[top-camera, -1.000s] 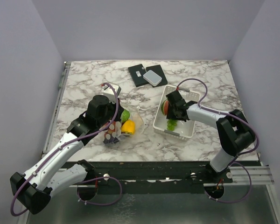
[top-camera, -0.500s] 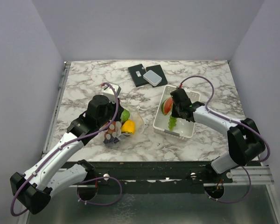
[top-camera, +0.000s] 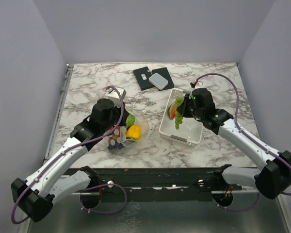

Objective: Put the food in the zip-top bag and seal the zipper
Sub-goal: Pick up the fake fruit from the bin, then place the fake fruit in the zipper food storage bag.

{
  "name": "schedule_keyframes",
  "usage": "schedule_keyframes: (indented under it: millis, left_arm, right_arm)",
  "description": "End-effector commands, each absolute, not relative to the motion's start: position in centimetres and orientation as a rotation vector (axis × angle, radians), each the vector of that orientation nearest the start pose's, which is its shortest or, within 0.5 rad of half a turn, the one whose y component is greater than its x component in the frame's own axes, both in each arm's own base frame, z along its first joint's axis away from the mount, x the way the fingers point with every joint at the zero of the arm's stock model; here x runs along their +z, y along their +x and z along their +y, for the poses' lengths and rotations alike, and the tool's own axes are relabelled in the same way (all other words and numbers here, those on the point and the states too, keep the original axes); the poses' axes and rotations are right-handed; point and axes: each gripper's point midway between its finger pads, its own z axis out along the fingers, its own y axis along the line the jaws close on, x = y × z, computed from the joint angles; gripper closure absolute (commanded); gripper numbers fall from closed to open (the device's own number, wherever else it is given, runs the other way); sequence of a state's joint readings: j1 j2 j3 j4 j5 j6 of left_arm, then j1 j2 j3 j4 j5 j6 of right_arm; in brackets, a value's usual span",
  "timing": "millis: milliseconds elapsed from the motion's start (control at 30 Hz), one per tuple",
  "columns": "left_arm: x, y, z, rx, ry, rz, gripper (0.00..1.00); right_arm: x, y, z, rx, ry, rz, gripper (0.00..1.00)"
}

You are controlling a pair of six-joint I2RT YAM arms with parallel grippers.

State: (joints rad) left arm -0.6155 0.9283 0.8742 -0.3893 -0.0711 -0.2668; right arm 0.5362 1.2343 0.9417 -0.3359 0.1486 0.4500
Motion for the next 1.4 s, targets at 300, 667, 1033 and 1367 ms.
schedule_keyframes:
  millis: [300,667,1033,1367]
  left_arm:
    - [23.2,26.4,-18.3,-0.489,0.292,2.004,1.0]
    - [23.3,26.3,-18.3,-0.493,0.297,2.0,1.0]
    - [23.5,26.2,-18.4,-0.503,0.305,1.992,1.0]
    - [23.7,26.0,-18.5,-0.515,0.31,1.986,1.0]
  right_arm:
    - [27.5,25.6,25.9,0.957,-0.479,1.963,0.99]
    - [27.7,21.0,30.6,1.062,-0.758,2.016,0.99]
    - [26.1,19.3,33.5,1.103,-0.88,2.108,0.99]
    - [24.4,19.6,35.8,1.124,-0.936,2.229,0.99]
